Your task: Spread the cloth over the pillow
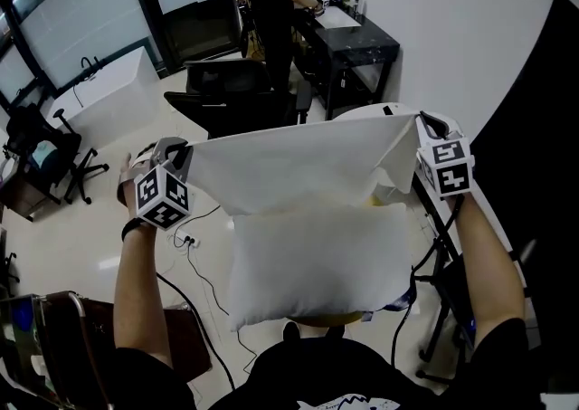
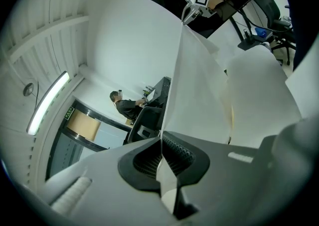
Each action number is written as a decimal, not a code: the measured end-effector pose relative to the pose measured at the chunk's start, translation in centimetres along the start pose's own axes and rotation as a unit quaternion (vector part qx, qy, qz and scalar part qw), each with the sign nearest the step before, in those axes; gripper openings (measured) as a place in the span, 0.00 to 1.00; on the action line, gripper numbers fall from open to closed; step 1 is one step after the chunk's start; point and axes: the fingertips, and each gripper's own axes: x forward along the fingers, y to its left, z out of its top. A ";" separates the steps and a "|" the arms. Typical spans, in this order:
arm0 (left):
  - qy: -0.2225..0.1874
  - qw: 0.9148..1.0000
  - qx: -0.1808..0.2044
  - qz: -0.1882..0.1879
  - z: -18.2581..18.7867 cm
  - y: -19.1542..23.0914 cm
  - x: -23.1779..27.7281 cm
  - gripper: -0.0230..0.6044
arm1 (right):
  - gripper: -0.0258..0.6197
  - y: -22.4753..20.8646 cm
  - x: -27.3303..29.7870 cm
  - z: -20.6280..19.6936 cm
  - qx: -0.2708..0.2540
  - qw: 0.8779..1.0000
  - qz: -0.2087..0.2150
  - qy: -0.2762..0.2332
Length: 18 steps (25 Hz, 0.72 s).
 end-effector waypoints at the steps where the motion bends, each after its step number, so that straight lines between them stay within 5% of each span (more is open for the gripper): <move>1: 0.001 1.000 -0.003 -0.006 -0.3 -0.6 0.3 0.04 | 0.06 0.3 0.1 -0.4 0.000 1.000 0.002 0.005; 8: 0.003 1.000 -0.009 -0.030 -1.0 -3.2 1.0 0.04 | 0.06 1.5 0.6 -2.6 0.004 1.000 0.009 0.026; 18: -0.017 1.000 0.015 0.009 0.4 -2.1 -4.0 0.04 | 0.06 0.5 -4.4 -0.4 0.010 1.000 -0.004 -0.019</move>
